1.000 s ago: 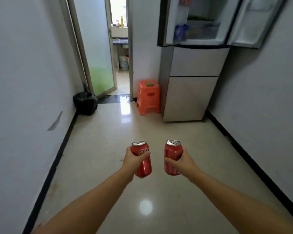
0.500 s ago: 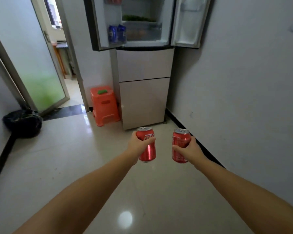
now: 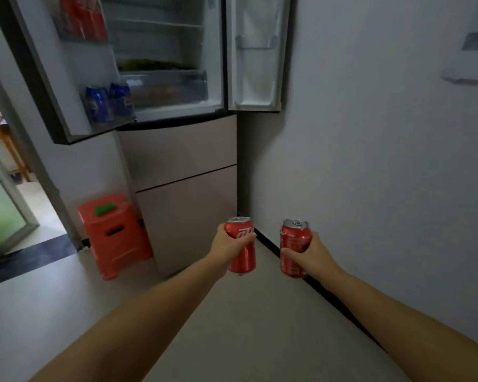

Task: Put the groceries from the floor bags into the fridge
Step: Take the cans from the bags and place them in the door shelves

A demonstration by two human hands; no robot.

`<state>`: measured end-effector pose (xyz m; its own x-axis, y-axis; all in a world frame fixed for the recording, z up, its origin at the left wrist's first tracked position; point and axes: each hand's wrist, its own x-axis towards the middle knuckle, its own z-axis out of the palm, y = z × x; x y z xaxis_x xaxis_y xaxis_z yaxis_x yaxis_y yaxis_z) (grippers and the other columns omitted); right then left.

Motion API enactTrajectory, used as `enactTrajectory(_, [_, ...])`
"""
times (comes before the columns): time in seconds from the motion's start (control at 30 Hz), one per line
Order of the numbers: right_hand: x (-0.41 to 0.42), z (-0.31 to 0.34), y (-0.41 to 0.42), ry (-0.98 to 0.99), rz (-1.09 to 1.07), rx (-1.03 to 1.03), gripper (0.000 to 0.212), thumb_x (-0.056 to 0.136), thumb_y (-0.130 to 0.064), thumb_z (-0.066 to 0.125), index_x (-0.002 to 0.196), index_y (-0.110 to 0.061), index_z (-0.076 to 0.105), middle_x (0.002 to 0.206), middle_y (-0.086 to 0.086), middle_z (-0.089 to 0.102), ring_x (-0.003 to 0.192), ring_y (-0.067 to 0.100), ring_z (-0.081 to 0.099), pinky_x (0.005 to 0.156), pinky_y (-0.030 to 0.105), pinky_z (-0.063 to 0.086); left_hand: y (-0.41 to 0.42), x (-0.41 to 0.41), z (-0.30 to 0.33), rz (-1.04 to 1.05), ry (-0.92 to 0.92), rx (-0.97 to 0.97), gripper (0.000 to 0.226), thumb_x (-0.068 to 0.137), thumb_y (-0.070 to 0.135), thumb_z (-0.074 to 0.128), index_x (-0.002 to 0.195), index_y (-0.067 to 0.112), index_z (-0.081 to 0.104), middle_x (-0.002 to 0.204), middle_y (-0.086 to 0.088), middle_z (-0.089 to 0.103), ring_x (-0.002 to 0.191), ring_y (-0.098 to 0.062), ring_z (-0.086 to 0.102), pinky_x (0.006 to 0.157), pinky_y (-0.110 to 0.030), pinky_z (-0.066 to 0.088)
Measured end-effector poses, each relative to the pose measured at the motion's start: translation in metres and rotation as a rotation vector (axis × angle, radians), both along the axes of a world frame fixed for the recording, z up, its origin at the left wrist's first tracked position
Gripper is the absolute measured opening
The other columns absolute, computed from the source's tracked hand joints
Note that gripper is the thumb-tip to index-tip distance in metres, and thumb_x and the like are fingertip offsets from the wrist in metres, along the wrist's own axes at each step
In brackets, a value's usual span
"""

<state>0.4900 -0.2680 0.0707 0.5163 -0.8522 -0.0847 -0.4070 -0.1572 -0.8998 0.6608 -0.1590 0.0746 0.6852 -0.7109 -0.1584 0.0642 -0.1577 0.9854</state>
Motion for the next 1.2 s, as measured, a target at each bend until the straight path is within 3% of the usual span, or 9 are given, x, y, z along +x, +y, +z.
enactTrajectory(0.17, [0.063,0.018,-0.095,-0.067,-0.020,-0.020,0.064,0.075,-0.020,0.078,0.126,-0.012,0.041,0.113,0.006,0.057,0.098,0.020,0.056,0.085,0.031,0.043,-0.099,0.060,0.007,-0.050,-0.058,-0.013,0.067,0.069,0.025,0.082,0.123,0.015,0.045,0.115,-0.007,0.062,0.099,-0.021,0.063,0.091,-0.043,0.052])
enactTrajectory(0.5, [0.220,0.121,-0.304,-0.164,0.167,-0.139,0.069,0.077,-0.019,0.077,0.133,-0.013,0.037,0.124,0.008,0.055,0.117,0.027,0.054,0.101,0.043,0.043,-0.283,0.203,0.105,0.046,-0.175,-0.118,0.067,0.076,0.025,0.077,0.131,0.016,0.038,0.120,-0.005,0.055,0.103,-0.020,0.054,0.093,-0.040,0.047])
enactTrajectory(0.73, [0.325,0.231,-0.411,-0.330,0.214,-0.347,0.071,0.075,-0.022,0.079,0.133,-0.015,0.039,0.120,0.003,0.057,0.110,0.021,0.055,0.097,0.038,0.045,-0.382,0.312,0.219,0.045,-0.378,-0.275,0.062,0.078,0.028,0.074,0.129,0.021,0.040,0.109,0.002,0.053,0.098,-0.016,0.053,0.084,-0.036,0.044])
enactTrajectory(0.8, [0.352,0.263,-0.435,-0.394,0.217,-0.403,0.057,0.076,-0.020,0.078,0.122,-0.020,0.045,0.109,-0.003,0.057,0.105,0.017,0.054,0.098,0.038,0.045,-0.411,0.342,0.257,0.033,-0.428,-0.313,0.055,0.077,0.030,0.075,0.123,0.020,0.045,0.107,0.002,0.059,0.095,-0.016,0.058,0.082,-0.036,0.048])
enactTrajectory(0.87, [0.379,0.296,-0.457,-0.431,0.216,-0.481,0.043,0.077,-0.019,0.077,0.105,-0.026,0.046,0.099,-0.009,0.056,0.102,0.015,0.055,0.098,0.037,0.045,-0.440,0.371,0.298,0.015,-0.494,-0.377,0.060,0.067,0.038,0.081,0.116,0.016,0.053,0.103,-0.001,0.066,0.094,-0.018,0.065,0.085,-0.041,0.054])
enactTrajectory(0.93, [0.406,0.330,-0.479,-0.472,0.210,-0.556,0.048,0.076,-0.020,0.078,0.111,-0.025,0.045,0.104,-0.006,0.059,0.105,0.015,0.057,0.100,0.038,0.046,-0.463,0.397,0.337,0.015,-0.583,-0.405,0.072,0.054,0.049,0.083,0.113,0.018,0.056,0.102,-0.003,0.069,0.092,-0.019,0.068,0.083,-0.043,0.057])
enactTrajectory(1.03, [0.437,0.379,-0.506,-0.522,0.189,-0.661,0.045,0.075,-0.021,0.079,0.108,-0.026,0.048,0.103,-0.008,0.062,0.102,0.013,0.060,0.099,0.038,0.047,-0.494,0.425,0.394,-0.040,-0.669,-0.465,0.041,0.073,0.034,0.078,0.105,0.025,0.053,0.096,0.004,0.064,0.088,-0.014,0.064,0.072,-0.029,0.054])
enactTrajectory(1.1, [0.453,0.409,-0.524,-0.563,0.171,-0.716,0.036,0.078,-0.018,0.077,0.097,-0.030,0.049,0.095,-0.014,0.060,0.096,0.009,0.059,0.094,0.032,0.047,-0.517,0.441,0.429,-0.060,-0.726,-0.516,0.047,0.076,0.031,0.076,0.113,0.023,0.050,0.098,0.005,0.062,0.091,-0.014,0.063,0.075,-0.029,0.053])
enactTrajectory(1.2, [0.479,0.443,-0.554,-0.645,0.085,-0.750,0.052,0.076,-0.023,0.078,0.117,-0.020,0.048,0.107,-0.006,0.061,0.101,0.010,0.059,0.092,0.030,0.048,-0.555,0.464,0.460,-0.073,-0.767,-0.578,0.056,0.074,0.032,0.078,0.120,0.020,0.047,0.101,0.005,0.062,0.090,-0.010,0.062,0.080,-0.032,0.053])
